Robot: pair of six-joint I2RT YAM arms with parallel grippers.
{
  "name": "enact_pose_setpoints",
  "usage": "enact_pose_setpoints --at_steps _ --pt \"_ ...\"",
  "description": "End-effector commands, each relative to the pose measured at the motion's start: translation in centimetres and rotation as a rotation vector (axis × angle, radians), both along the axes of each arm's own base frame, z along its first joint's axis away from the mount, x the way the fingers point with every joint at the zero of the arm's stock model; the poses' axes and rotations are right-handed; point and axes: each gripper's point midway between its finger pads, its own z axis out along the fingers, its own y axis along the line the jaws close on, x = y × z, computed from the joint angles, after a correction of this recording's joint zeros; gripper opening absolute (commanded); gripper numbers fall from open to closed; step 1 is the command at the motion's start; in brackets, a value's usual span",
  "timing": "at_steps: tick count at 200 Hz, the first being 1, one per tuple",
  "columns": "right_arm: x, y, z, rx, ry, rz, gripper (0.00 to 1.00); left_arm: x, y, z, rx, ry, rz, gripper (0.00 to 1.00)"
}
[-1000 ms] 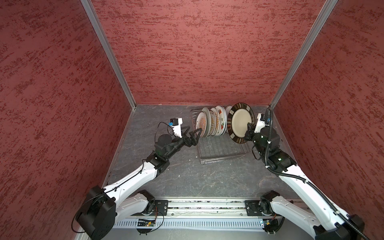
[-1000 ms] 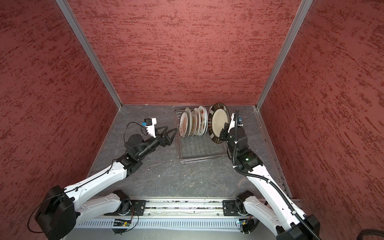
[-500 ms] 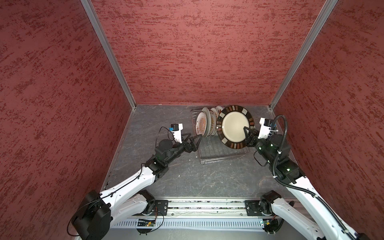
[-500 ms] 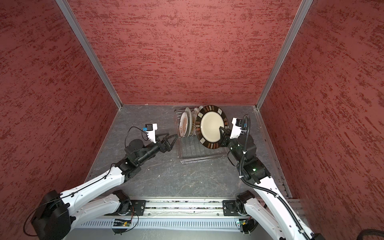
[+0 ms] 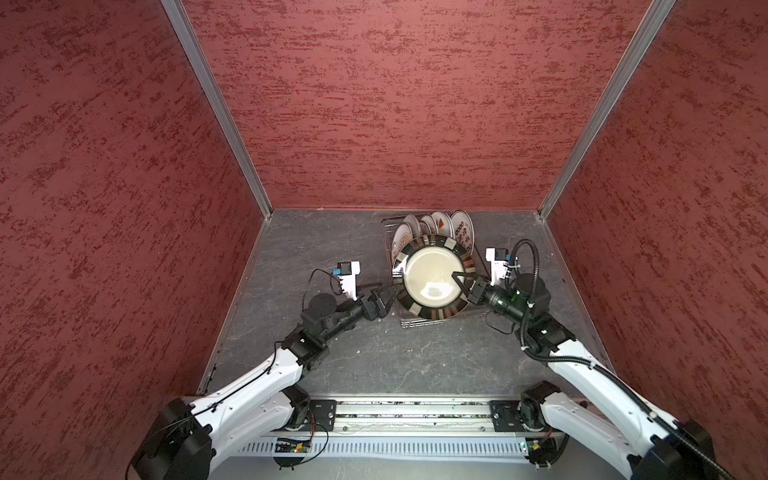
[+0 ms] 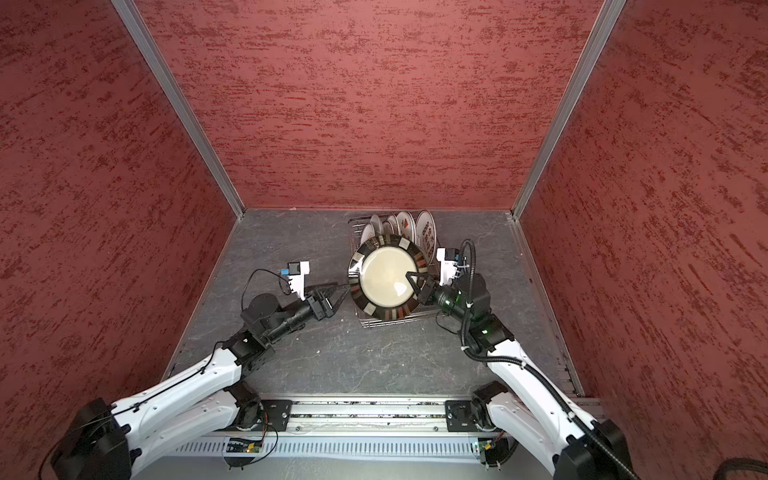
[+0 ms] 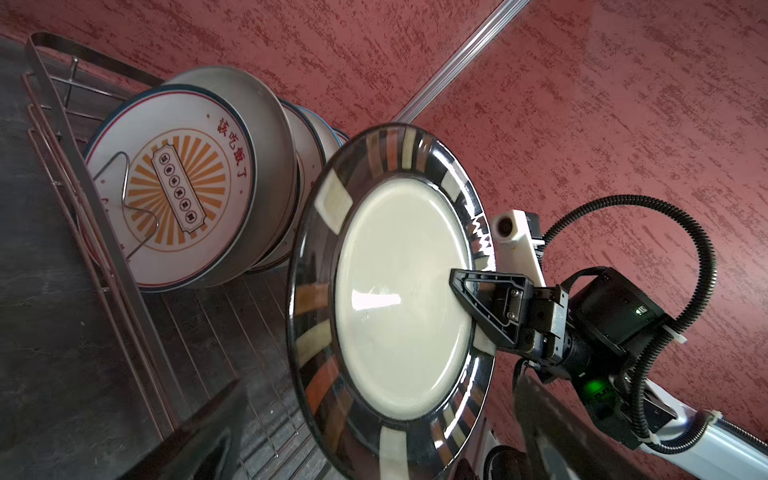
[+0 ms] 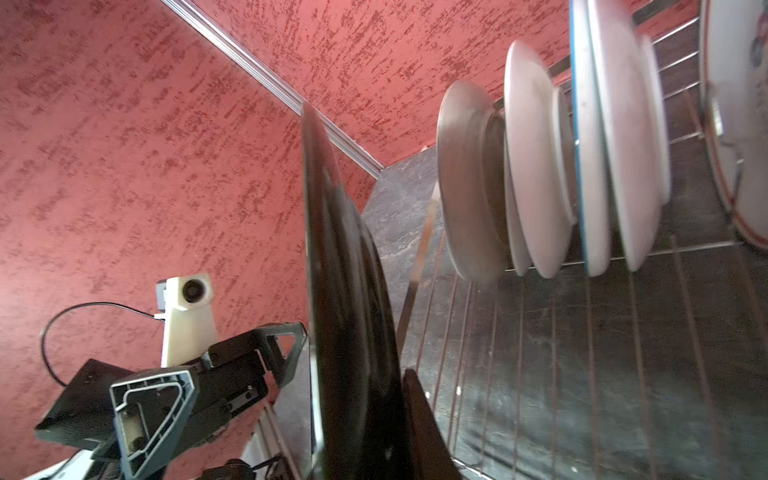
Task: Unload the plates from the dish rack
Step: 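Pull the brown-rimmed plate toward the left gripper while the left gripper grasps its rim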
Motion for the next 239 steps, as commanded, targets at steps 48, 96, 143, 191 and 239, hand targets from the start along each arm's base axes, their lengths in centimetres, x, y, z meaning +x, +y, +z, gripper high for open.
enact_pose_setpoints --at_steps 48,96,143,191,239 --pt "-0.2 1.4 6.8 0.32 -0.07 0.102 0.06 1.2 -1.1 -0.5 -0.061 0.088 -0.008 0.95" --pt "1.5 1.2 4.6 0.295 0.007 0.034 0.06 2.6 -2.4 -0.4 -0.095 0.164 -0.006 0.74" --pt "2.2 0.9 3.5 0.266 0.016 -0.006 0.07 3.4 -2.7 -1.8 -0.088 0.251 0.022 0.4" --pt "2.4 1.5 3.1 0.264 0.022 0.022 0.08 3.6 -3.0 -2.9 -0.069 0.298 0.015 0.23" --pt "2.4 2.2 2.6 0.249 0.024 0.051 0.13 3.8 -3.1 -3.2 -0.072 0.313 0.017 0.07"
